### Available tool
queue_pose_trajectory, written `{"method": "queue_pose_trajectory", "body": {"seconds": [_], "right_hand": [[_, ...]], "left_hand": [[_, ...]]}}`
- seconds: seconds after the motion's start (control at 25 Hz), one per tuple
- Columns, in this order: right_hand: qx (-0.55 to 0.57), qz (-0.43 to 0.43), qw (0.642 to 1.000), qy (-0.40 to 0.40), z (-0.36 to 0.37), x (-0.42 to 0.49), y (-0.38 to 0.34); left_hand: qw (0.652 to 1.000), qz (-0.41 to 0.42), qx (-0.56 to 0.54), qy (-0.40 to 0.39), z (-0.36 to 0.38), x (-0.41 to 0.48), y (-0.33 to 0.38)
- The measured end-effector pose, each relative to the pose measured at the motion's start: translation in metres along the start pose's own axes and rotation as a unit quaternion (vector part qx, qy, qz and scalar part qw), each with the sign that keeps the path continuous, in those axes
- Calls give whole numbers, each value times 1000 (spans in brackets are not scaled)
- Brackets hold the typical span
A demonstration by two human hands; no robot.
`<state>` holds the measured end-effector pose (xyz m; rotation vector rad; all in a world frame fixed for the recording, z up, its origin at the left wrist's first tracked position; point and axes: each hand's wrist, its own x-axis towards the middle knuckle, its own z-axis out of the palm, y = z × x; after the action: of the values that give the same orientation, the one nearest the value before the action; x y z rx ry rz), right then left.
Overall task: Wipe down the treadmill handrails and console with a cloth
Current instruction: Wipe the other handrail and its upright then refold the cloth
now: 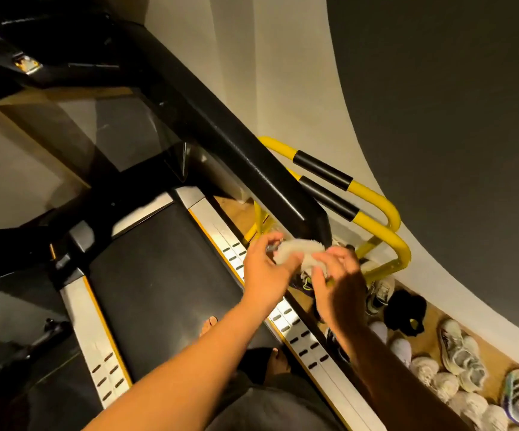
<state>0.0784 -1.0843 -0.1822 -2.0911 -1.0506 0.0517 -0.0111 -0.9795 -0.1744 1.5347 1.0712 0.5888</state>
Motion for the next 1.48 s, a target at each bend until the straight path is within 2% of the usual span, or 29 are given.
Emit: {"method": "queue_pose_trajectory", "body": {"seconds": [0.08, 0.2, 0.32, 0.4, 0.48, 0.52, 0.56, 0.68, 0.76, 0.84, 0.96, 1.04, 1.12, 1.24, 1.28, 1.36, 1.4, 1.48], "right_hand": [[-5, -78, 996, 34, -12, 41, -15], [-29, -113, 992, 48, -12, 63, -14], [-49, -216, 975, 36, 3, 40, 11], [-75, -148, 986, -21, 6, 14, 30], [-79, -68, 992, -75, -1, -9, 40], [-74, -49, 993, -77, -8, -11, 37], [-65, -44, 995, -60, -14, -3, 29], [-64, -127, 989, 41, -22, 45, -11], [-71, -113, 989, 65, -14, 68, -25], [-76, -118, 988, 57, -5, 55, -13], [-84, -120, 989, -19, 4, 2, 27], [-69, -100, 991, -58, -1, -11, 30], [-62, -137, 986, -68, -13, 12, 7], [-108, -223, 961, -126, -25, 47, -22], [-117, -227, 956, -142, -25, 58, -26], [-161, -269, 937, -153, -18, 71, -34], [-192, -316, 915, -161, -14, 80, -41], [-280, -432, 839, -177, -2, 108, -53]], "left_hand": [[996, 17, -75, 53, 0, 13, 30], [980, -10, -160, 115, 16, 10, 52], [979, -78, -153, 114, 28, -4, 31], [973, -189, -116, 62, 32, -14, 9], [949, -284, -138, 20, 34, -24, -2], [947, -280, -159, 15, 33, -25, 1], [956, -237, -170, 21, 30, -22, 8], [981, -72, -163, 71, 17, -8, 37], [979, -44, -173, 95, 18, -1, 43], [986, -50, -134, 85, 21, -5, 36], [995, -93, -32, -4, 17, -7, 0], [989, -137, -61, -17, 13, -6, -10], [972, -182, -147, 10, 15, -3, 2], [905, -265, -331, 28, 15, 4, 20], [890, -263, -373, 20, 13, 9, 22], [881, -230, -414, -13, 8, 18, 19], [878, -215, -428, -14, 4, 22, 18], [865, -218, -452, 22, -4, 39, 23]]}}
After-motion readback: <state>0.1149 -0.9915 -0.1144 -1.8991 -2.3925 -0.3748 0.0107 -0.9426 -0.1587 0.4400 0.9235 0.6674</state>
